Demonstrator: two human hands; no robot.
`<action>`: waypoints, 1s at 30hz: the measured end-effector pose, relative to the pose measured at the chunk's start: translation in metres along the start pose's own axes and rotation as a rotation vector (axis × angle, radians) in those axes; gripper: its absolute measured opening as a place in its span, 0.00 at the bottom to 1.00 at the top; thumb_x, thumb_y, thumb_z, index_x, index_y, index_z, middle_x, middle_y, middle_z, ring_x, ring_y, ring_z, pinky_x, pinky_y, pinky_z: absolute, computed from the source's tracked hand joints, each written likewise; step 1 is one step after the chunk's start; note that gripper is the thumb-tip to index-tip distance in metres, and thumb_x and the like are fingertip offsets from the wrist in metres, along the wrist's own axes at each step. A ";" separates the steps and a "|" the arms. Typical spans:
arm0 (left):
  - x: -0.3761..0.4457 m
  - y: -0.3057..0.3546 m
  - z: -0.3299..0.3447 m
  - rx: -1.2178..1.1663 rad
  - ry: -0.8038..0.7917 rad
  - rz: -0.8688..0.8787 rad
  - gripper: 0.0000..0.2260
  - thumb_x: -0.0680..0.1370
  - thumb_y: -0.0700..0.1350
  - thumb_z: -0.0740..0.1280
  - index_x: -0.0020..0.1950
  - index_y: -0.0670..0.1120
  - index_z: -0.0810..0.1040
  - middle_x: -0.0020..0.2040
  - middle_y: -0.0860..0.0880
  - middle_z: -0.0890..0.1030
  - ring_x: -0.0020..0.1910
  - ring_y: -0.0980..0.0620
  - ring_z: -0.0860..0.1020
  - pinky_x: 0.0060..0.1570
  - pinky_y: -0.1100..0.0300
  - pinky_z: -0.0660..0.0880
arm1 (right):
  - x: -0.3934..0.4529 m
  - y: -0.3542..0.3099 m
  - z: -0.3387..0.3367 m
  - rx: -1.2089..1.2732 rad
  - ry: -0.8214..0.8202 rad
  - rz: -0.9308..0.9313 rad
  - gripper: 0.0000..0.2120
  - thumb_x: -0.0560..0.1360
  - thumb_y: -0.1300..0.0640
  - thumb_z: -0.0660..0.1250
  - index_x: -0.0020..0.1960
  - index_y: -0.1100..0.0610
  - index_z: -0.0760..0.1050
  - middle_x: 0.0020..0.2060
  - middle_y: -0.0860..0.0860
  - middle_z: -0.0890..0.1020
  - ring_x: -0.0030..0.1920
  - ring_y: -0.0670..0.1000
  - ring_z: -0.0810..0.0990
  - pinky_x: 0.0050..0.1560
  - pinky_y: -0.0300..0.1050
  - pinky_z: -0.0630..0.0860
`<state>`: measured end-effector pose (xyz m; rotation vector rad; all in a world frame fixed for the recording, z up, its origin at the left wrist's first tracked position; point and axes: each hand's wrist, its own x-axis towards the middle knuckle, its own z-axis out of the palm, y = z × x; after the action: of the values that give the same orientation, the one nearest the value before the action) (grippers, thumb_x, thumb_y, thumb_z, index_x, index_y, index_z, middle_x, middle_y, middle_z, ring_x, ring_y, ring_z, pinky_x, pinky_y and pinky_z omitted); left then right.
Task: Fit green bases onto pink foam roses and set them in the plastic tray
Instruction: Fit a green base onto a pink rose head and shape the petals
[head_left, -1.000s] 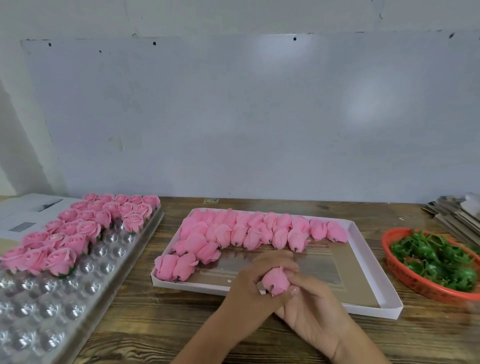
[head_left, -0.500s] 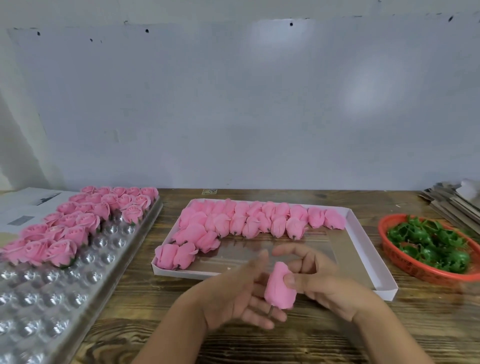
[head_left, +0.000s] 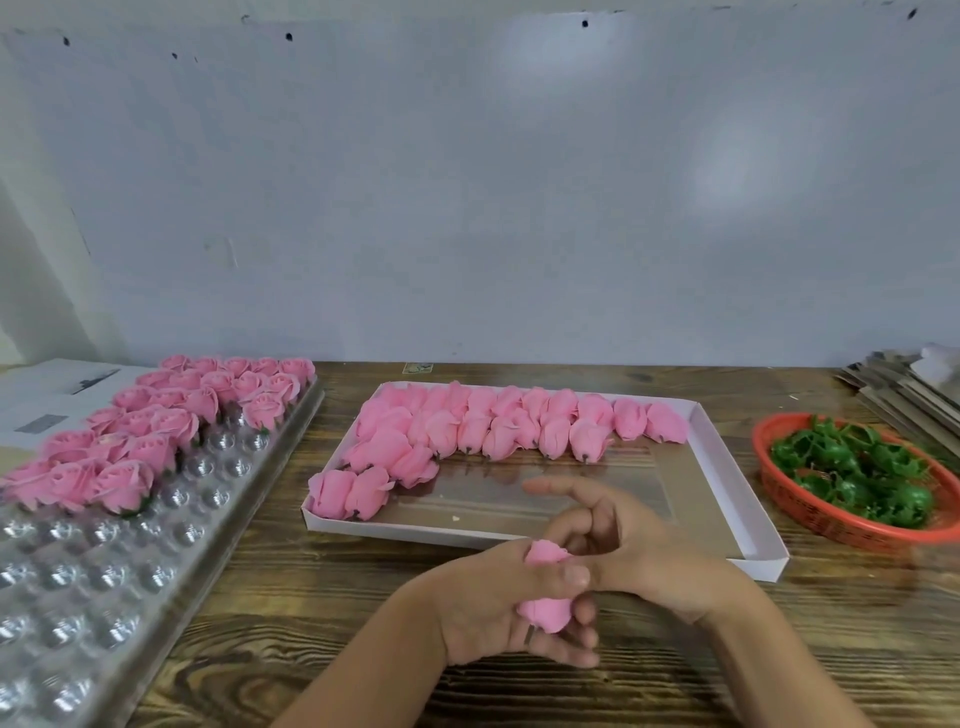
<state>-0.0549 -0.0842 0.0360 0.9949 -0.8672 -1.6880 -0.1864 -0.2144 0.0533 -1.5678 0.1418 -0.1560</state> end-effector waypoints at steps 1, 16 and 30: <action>0.001 -0.001 -0.001 0.001 -0.011 0.007 0.33 0.71 0.53 0.79 0.70 0.43 0.71 0.41 0.49 0.80 0.44 0.51 0.81 0.56 0.51 0.81 | 0.000 0.000 0.000 -0.021 0.002 -0.010 0.36 0.67 0.63 0.76 0.71 0.53 0.67 0.48 0.58 0.85 0.40 0.47 0.83 0.41 0.37 0.77; 0.014 0.009 -0.020 -0.420 0.553 0.446 0.11 0.74 0.48 0.73 0.48 0.44 0.76 0.36 0.48 0.77 0.35 0.53 0.77 0.46 0.54 0.78 | 0.020 0.016 0.035 -0.189 0.708 -0.202 0.09 0.71 0.50 0.73 0.41 0.53 0.74 0.30 0.46 0.74 0.33 0.48 0.71 0.36 0.46 0.70; 0.019 0.005 -0.006 0.107 0.839 0.578 0.20 0.69 0.69 0.70 0.43 0.53 0.79 0.39 0.53 0.80 0.40 0.54 0.79 0.40 0.60 0.78 | 0.023 0.019 0.059 0.109 0.627 -0.161 0.11 0.70 0.68 0.73 0.44 0.53 0.82 0.38 0.57 0.85 0.38 0.53 0.82 0.36 0.52 0.77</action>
<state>-0.0513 -0.1046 0.0337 1.2312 -0.5842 -0.6355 -0.1521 -0.1612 0.0340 -1.3771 0.4883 -0.7690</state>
